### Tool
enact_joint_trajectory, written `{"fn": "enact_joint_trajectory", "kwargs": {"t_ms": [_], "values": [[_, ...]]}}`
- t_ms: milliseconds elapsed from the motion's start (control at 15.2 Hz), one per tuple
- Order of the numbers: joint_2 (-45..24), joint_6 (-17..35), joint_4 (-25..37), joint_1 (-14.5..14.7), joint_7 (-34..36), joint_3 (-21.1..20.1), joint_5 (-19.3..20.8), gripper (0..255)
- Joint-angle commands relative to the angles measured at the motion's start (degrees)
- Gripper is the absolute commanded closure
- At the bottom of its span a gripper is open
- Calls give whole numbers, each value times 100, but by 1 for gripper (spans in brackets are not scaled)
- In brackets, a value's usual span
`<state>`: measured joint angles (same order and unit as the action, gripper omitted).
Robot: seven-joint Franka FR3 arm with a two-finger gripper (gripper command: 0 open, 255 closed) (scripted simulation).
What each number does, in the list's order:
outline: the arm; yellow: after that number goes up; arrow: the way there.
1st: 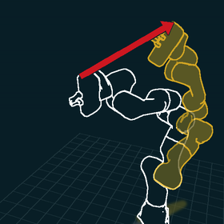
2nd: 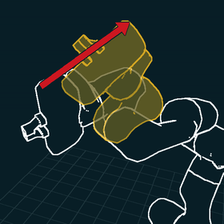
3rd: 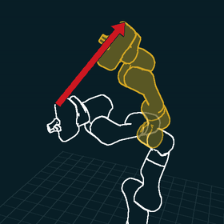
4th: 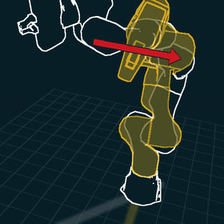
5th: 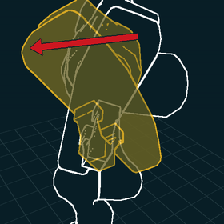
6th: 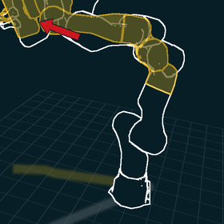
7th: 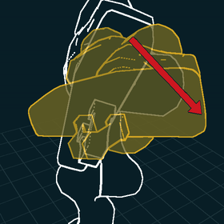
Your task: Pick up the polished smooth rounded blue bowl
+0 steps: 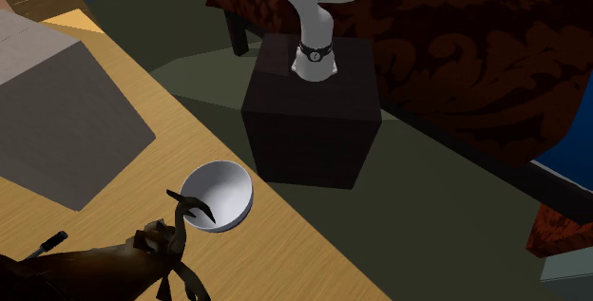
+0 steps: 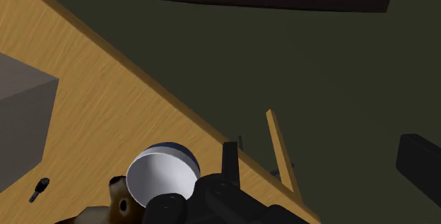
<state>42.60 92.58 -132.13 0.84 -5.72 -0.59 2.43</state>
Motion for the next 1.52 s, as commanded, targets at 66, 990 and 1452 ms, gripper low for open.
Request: {"fn": "enact_joint_trajectory", "kwargs": {"t_ms": [66, 990, 1452], "values": [[-127, 181, -58, -11, -44, 33, 34, 0], [-2520, 2516, -34, -164, -578, 449, 404, 0], [-3987, 3385, 555, -241, -829, 597, 462, 0]]}}
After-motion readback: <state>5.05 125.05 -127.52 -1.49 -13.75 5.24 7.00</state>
